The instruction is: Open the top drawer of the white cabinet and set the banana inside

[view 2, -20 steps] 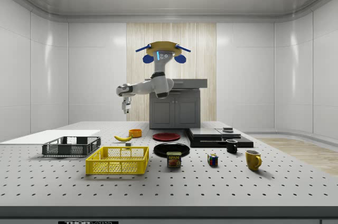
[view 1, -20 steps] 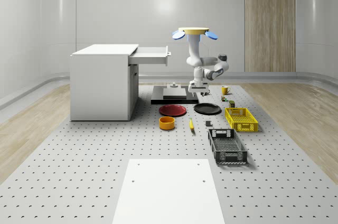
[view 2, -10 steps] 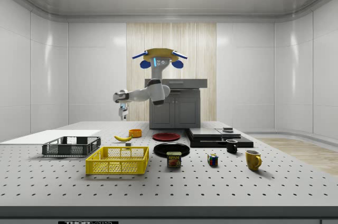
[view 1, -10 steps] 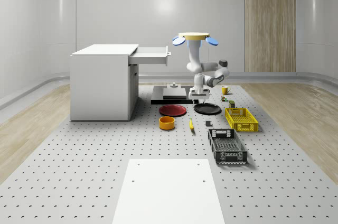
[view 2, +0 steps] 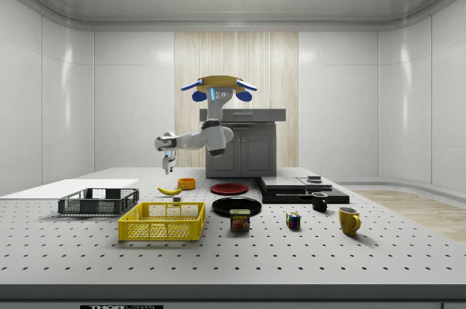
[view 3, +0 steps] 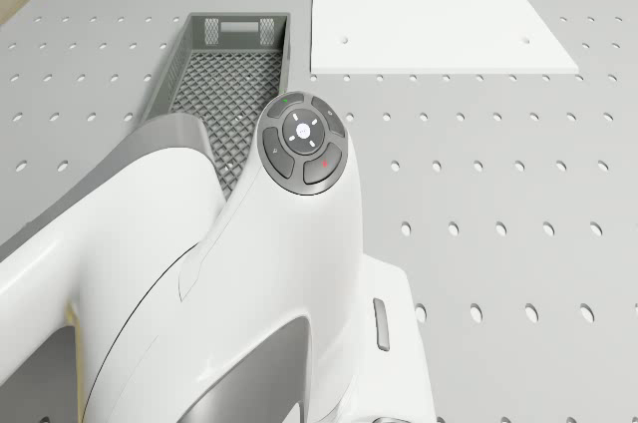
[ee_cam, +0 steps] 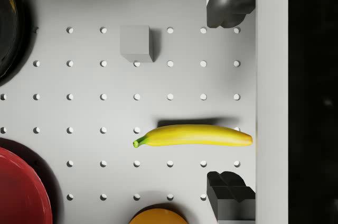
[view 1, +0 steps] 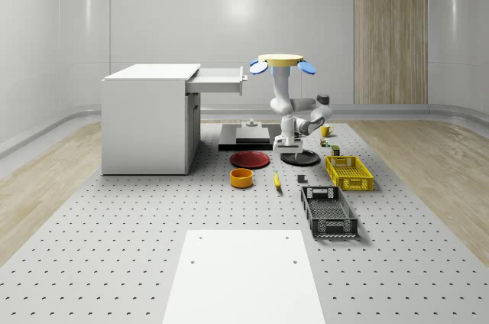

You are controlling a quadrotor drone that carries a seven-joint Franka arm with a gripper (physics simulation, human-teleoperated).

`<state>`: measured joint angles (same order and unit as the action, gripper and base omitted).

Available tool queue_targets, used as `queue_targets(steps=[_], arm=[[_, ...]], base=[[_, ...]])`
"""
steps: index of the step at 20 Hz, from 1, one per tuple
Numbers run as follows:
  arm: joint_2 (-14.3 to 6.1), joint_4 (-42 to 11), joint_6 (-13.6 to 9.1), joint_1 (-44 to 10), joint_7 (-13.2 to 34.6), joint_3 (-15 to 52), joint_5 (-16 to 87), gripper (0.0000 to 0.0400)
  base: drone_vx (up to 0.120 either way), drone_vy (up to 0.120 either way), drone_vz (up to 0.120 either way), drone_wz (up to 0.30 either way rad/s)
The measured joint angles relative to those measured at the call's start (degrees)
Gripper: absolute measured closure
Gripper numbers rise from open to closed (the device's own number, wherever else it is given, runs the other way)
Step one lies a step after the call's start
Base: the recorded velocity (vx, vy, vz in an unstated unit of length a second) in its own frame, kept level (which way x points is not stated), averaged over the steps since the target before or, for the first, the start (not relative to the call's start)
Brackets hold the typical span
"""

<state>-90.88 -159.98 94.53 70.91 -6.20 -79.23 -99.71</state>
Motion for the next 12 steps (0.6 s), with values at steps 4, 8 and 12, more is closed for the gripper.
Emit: queue_targets(steps=[4,8,12], arm=[[-0.05,0.0,0.05,0.01,-0.01,0.0,0.02,0.0],[-0.1,0.0,0.09,0.02,-0.01,-0.01,0.04,0.0],[-0.14,0.01,0.13,0.03,-0.02,-0.01,0.06,0.0]], base=[[0.01,0.0,-0.12,0.0],[0.1,0.0,-0.12,0.0],[0.0,0.0,-0.12,0.0]])
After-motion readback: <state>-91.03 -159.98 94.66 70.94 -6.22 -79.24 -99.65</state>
